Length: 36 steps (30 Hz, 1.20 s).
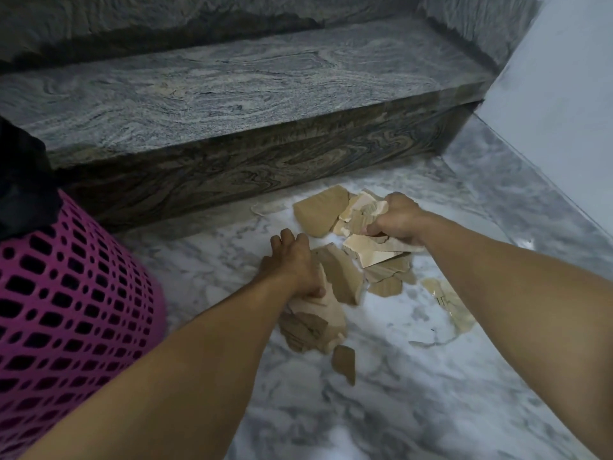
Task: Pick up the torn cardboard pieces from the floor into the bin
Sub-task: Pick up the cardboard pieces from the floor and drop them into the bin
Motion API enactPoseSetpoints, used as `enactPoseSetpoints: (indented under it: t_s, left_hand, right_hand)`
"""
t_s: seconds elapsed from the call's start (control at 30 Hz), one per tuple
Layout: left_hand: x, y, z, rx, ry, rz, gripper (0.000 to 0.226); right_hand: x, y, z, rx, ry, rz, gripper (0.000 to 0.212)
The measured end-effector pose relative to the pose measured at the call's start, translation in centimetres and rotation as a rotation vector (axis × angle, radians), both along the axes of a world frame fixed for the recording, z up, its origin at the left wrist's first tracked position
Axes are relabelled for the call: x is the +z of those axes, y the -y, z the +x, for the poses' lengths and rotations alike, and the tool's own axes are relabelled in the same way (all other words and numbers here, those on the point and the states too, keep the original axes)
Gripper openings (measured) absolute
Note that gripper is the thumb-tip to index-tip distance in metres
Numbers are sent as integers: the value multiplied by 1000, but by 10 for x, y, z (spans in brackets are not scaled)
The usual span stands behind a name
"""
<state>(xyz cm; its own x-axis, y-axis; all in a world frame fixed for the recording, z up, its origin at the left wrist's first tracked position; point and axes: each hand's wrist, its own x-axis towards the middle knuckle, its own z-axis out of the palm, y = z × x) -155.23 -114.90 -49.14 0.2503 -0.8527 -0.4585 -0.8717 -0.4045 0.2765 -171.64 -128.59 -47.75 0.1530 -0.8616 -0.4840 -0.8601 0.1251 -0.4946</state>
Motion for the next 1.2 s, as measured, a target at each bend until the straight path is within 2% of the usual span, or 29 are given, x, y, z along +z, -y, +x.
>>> enactPoseSetpoints:
  t_s: [0.07,0.17,0.27,0.37,0.47,0.53,0.57,0.7,0.87,0.97,1.07,1.2]
  left_hand:
    - [1,3,-2,32,-59,-11,90]
    - [0,5,0,59,-106,-20,90]
    - [-1,3,1,90,-127,-26,92]
    - [3,-3,6,111,-134,0,88]
    - [17,-8,14,157,-198,18,59]
    - [37,-10,15,144,-163,1,32]
    - [53,-12,17,125,-140,-11,27]
    - [113,-13,26,93,-112,-73,29]
    - [200,-18,53,22,-34,-148,36]
    - [256,-43,78,86,-52,-249,42]
    - [301,-81,110,178,-117,-333,45]
    - [349,-136,153,335,-189,-468,56]
  right_hand:
    - [-3,4,2,23,12,22,76]
    - [1,4,3,44,-15,3,84]
    - [5,5,4,22,36,0,69]
    - [14,4,2,26,76,-18,66]
    - [42,-1,-3,44,109,-53,62]
    - [65,-5,-8,66,123,-85,63]
    - [81,-10,-9,71,124,-107,63]
    - [132,-19,-5,102,141,-187,72]
    - [211,-36,13,198,99,-192,80]
    - [261,-60,35,237,99,-220,84]
    - [304,-91,67,285,126,-259,76]
    - [346,-137,118,322,223,-282,47]
